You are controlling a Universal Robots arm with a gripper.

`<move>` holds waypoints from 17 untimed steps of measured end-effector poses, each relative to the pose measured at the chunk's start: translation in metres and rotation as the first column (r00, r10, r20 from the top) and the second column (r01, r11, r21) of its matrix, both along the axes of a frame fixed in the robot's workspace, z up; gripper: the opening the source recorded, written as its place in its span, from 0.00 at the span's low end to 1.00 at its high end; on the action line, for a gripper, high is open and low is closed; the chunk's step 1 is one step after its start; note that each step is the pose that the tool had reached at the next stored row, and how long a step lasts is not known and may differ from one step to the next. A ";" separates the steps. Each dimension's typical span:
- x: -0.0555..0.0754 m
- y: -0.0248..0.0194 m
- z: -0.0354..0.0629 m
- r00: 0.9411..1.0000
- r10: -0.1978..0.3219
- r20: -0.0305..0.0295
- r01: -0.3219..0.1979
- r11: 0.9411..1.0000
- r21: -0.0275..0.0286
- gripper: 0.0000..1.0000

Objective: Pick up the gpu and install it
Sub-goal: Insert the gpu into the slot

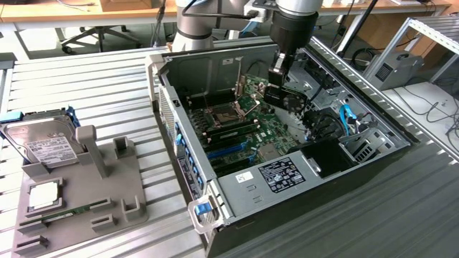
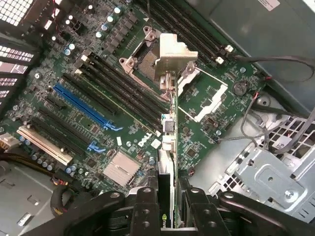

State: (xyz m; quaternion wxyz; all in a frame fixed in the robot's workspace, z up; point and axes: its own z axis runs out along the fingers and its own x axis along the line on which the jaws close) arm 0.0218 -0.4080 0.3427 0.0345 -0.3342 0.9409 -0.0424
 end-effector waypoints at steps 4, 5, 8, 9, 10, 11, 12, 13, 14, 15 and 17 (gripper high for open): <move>0.000 0.0000 0.0000 0.983 0.185 0.000 -0.185 0.983 0.000 0.26; 0.000 0.0000 0.0000 0.974 0.227 0.000 -0.227 0.974 0.000 0.26; 0.000 0.0000 0.0000 0.964 0.267 0.000 -0.267 0.964 0.000 0.26; 0.000 0.0000 0.0000 0.957 0.291 0.000 -0.291 0.957 0.000 0.26; 0.000 0.0000 0.0000 0.938 0.346 0.000 -0.346 0.938 0.000 0.26; 0.000 0.0000 0.0000 0.936 0.352 0.000 -0.352 0.936 0.000 0.26; 0.000 0.0000 0.0000 0.934 0.357 0.000 -0.357 0.934 0.000 0.26; 0.000 0.0000 0.0000 0.931 0.364 0.000 -0.364 0.931 0.000 0.26; 0.000 0.0000 0.0000 0.929 0.369 0.000 -0.369 0.929 0.000 0.26; 0.000 0.0000 0.0000 0.927 0.375 0.000 -0.375 0.927 0.000 0.26; 0.000 0.0000 0.0000 0.924 0.383 0.000 -0.383 0.924 0.000 0.26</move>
